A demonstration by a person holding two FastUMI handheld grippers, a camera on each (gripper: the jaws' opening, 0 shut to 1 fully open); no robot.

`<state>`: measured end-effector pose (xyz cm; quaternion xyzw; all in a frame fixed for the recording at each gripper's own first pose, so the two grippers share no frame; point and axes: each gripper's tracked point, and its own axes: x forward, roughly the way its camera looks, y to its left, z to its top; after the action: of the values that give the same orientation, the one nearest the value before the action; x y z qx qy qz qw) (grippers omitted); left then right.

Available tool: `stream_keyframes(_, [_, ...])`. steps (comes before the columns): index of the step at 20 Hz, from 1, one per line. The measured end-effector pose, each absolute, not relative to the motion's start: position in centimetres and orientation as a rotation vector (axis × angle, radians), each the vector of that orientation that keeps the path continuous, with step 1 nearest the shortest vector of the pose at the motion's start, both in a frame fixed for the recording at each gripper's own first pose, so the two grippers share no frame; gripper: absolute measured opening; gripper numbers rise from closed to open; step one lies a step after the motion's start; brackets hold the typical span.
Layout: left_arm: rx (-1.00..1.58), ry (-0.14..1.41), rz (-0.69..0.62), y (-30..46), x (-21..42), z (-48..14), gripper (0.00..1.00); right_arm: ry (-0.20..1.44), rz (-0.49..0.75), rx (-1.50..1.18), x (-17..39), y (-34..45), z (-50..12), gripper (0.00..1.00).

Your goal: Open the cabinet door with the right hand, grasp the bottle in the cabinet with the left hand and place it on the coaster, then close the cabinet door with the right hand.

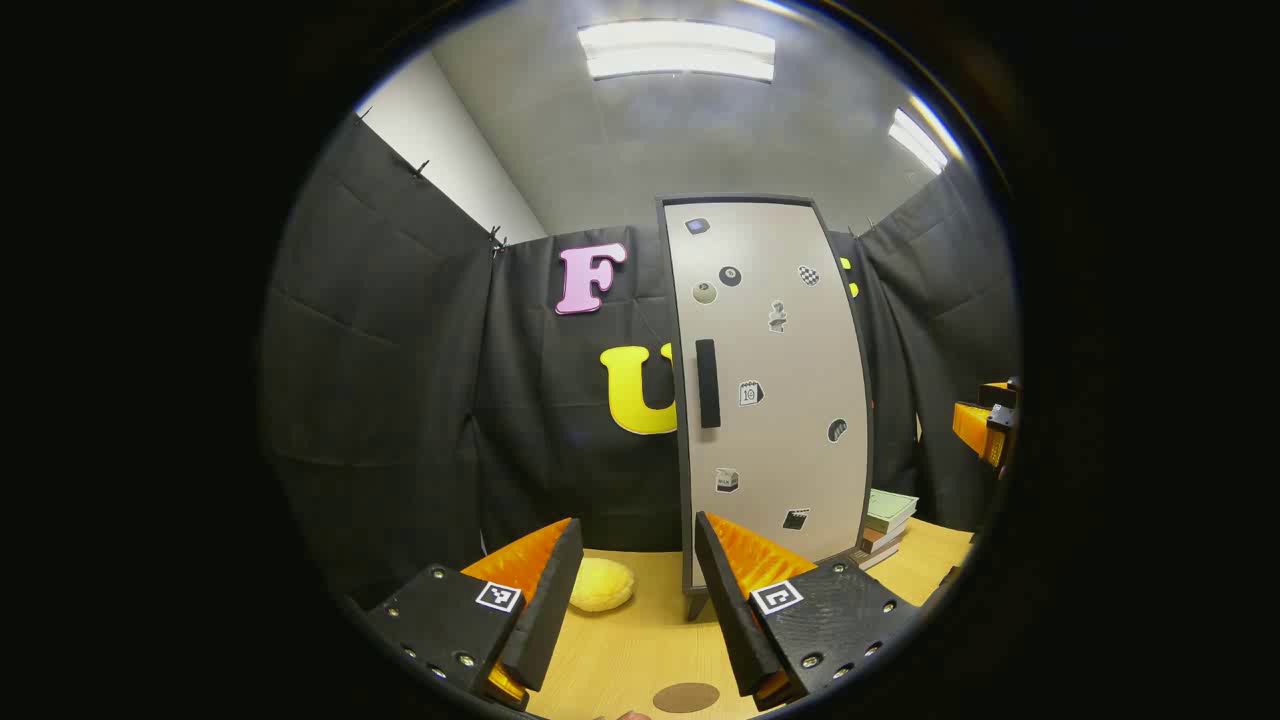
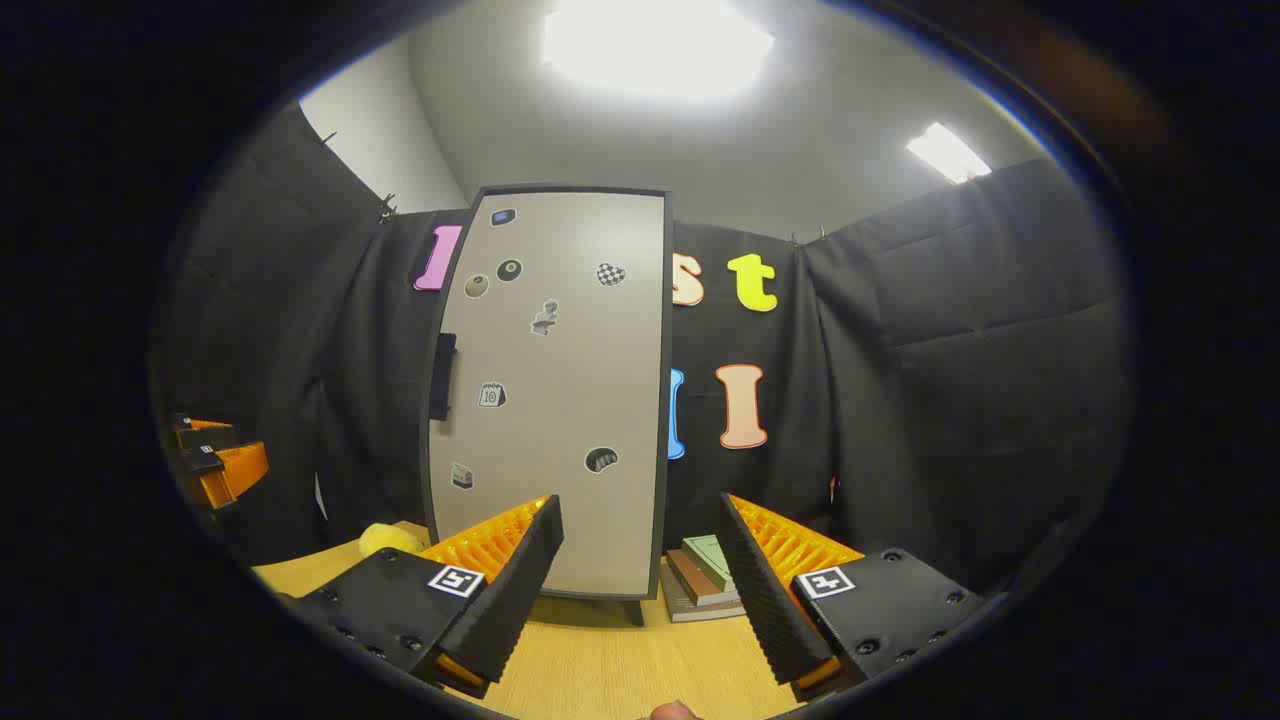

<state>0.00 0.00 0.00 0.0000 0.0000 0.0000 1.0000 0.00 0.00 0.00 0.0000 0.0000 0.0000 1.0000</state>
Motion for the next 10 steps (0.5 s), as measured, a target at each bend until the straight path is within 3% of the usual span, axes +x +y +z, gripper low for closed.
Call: stream_keyframes(10, [0.014,-0.001,0.016,0.59,0.12,0.05,0.65,0.019,0.024,0.002,0.46,1.11,-0.2,0.98])
